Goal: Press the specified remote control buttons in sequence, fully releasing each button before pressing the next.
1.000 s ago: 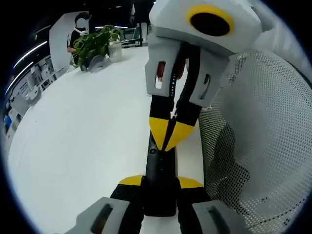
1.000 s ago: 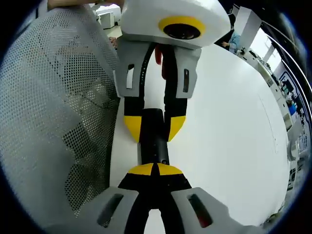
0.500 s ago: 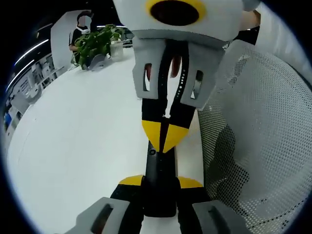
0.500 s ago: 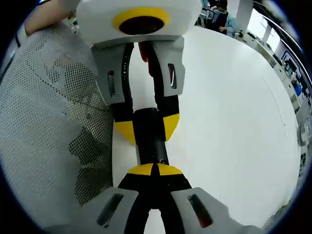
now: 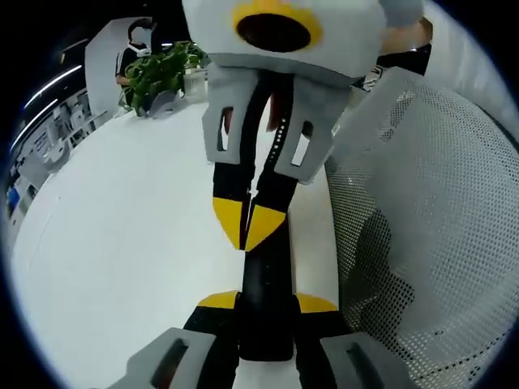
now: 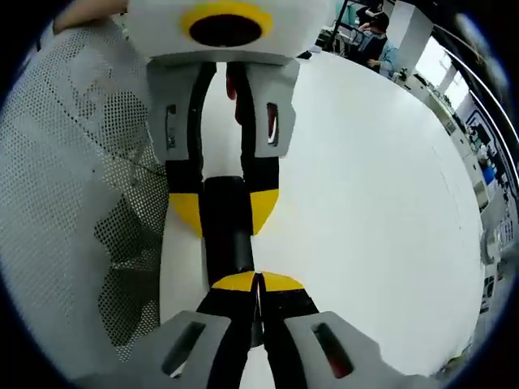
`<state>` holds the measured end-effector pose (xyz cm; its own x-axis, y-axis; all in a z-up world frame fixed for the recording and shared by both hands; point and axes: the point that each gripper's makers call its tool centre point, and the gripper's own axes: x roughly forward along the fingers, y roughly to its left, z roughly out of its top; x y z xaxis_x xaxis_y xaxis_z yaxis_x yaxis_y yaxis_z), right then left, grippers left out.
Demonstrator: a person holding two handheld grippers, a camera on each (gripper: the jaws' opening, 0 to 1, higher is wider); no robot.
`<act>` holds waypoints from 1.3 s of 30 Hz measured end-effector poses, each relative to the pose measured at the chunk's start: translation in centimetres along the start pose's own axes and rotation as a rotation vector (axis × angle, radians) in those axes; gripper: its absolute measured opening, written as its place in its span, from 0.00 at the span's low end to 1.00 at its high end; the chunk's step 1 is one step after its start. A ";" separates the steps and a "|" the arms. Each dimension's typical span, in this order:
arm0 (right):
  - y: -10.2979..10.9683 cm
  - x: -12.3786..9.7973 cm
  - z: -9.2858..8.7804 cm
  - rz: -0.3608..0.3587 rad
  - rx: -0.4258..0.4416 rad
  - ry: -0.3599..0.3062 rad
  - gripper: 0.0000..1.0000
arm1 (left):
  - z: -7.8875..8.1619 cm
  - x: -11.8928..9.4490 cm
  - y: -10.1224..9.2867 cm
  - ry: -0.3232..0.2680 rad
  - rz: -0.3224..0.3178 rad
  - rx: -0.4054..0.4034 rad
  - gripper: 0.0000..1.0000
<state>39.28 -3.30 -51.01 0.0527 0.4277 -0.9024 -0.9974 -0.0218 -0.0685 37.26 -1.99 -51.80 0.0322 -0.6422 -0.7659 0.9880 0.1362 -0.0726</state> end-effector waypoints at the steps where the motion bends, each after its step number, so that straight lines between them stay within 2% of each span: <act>1: 0.0 0.0 -0.1 0.002 0.014 0.010 0.00 | 0.0 0.0 0.0 -0.001 -0.001 -0.002 0.24; 3: -0.1 0.0 -0.2 0.013 0.013 0.008 0.00 | 0.0 0.0 0.0 -0.005 -0.002 -0.007 0.24; 5: 0.7 -0.2 -0.3 0.083 0.099 -0.005 0.00 | 0.0 0.0 0.0 -0.008 -0.003 -0.008 0.25; 6: 0.8 -0.2 -0.3 0.095 0.112 -0.007 0.00 | 0.0 0.0 0.0 -0.008 -0.003 -0.008 0.24; 10: 0.7 -0.1 -0.3 0.090 0.100 -0.007 0.00 | 0.0 0.0 0.0 -0.004 -0.003 -0.001 0.25; 13: 0.6 0.0 -0.3 0.122 0.133 0.027 0.00 | 0.0 0.0 0.0 -0.004 -0.003 0.000 0.24; 15: 0.6 0.2 -0.4 0.157 0.200 0.056 0.00 | 0.0 0.0 0.0 -0.004 -0.003 0.000 0.24; 16: 0.4 0.3 -0.3 0.162 0.191 0.058 0.00 | 0.0 0.0 0.0 -0.004 -0.003 0.001 0.24; 19: 0.4 0.4 -0.4 0.188 0.313 0.089 0.00 | 0.0 0.0 0.1 -0.004 -0.002 0.003 0.24; 26: -0.1 0.7 -0.5 0.221 0.400 0.141 0.00 | -0.1 0.0 0.0 0.000 -0.003 0.012 0.24; 30: 0.2 0.5 -0.5 0.206 0.344 0.108 0.00 | -0.1 0.0 0.0 -0.008 -0.002 0.004 0.24; 33: 0.4 0.3 -0.2 0.094 0.154 0.032 0.00 | -0.1 -0.1 0.0 -0.013 -0.002 -0.001 0.24; 36: 0.7 0.1 0.2 0.009 0.035 -0.026 0.00 | -0.1 -0.1 0.0 -0.016 -0.003 -0.004 0.24; 37: 0.8 0.1 0.2 -0.007 0.021 -0.033 0.00 | -0.1 -0.1 0.0 -0.016 -0.003 -0.005 0.24; 39: 1.6 0.1 0.3 0.008 0.037 -0.052 0.00 | -0.1 -0.1 0.0 -0.017 -0.003 -0.004 0.25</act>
<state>37.72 -3.05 -51.06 0.0428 0.4737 -0.8796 -0.9990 0.0077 -0.0444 37.20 -1.89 -51.78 0.0318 -0.6552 -0.7547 0.9875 0.1374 -0.0777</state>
